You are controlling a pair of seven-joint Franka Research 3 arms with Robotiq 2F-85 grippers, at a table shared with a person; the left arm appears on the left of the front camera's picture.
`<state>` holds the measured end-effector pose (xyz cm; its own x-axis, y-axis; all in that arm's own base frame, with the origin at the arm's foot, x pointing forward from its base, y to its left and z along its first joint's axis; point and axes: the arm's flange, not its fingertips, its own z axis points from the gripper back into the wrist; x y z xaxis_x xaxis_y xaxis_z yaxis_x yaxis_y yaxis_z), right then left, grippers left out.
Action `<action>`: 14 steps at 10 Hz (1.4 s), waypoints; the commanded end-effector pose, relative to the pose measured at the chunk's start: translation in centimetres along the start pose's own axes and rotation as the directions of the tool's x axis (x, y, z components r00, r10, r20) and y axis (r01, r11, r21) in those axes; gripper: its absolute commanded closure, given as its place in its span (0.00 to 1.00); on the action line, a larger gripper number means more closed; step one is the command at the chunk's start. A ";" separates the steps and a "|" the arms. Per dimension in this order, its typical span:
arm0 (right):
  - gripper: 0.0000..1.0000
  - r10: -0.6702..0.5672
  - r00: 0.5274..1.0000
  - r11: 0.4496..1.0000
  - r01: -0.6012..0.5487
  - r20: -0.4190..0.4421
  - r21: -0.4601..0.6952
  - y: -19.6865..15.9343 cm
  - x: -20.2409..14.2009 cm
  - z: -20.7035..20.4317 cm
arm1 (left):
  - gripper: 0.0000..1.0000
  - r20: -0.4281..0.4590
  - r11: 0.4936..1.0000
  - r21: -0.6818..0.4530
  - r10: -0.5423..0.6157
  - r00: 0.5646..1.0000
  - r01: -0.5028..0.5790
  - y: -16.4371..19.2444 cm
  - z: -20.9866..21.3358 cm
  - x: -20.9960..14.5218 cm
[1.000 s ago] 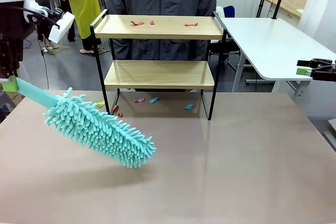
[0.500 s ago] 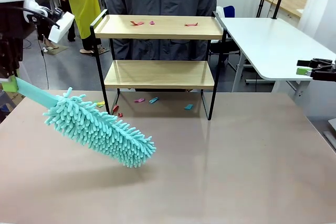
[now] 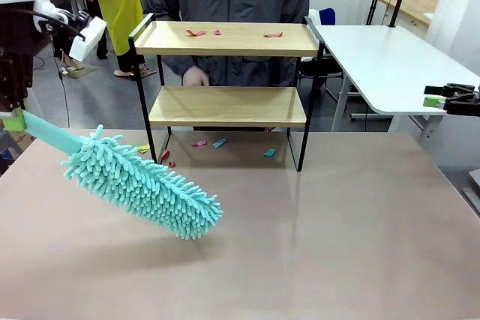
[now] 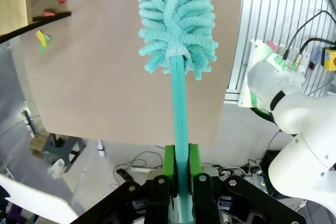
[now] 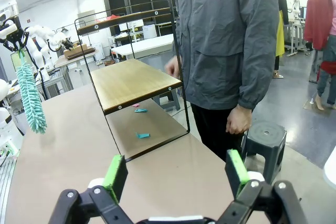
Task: Clean the shelf.
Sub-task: Clean the specific section of the Shelf indicated by the human with the Duster.
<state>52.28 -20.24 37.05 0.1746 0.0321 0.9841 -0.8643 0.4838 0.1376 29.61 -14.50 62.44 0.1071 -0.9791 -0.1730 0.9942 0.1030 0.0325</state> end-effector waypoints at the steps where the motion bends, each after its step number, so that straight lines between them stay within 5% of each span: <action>1: 0.00 0.007 1.000 1.000 -0.007 0.002 0.000 0.1 0.4 -0.1 | 0.87 0.024 1.000 -0.011 0.000 1.000 0.001 -0.3 -0.1 -0.4; 14: 0.00 0.007 1.000 1.000 -0.007 0.002 0.000 0.1 0.4 -0.1 | 0.87 0.024 1.000 -0.011 0.000 1.000 0.001 -0.3 -0.1 -0.4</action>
<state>52.28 -20.24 37.05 0.1746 0.0321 0.9841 -0.8643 0.4838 0.1376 29.61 -14.50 62.44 0.1071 -0.9791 -0.1730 0.9942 0.1030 0.0325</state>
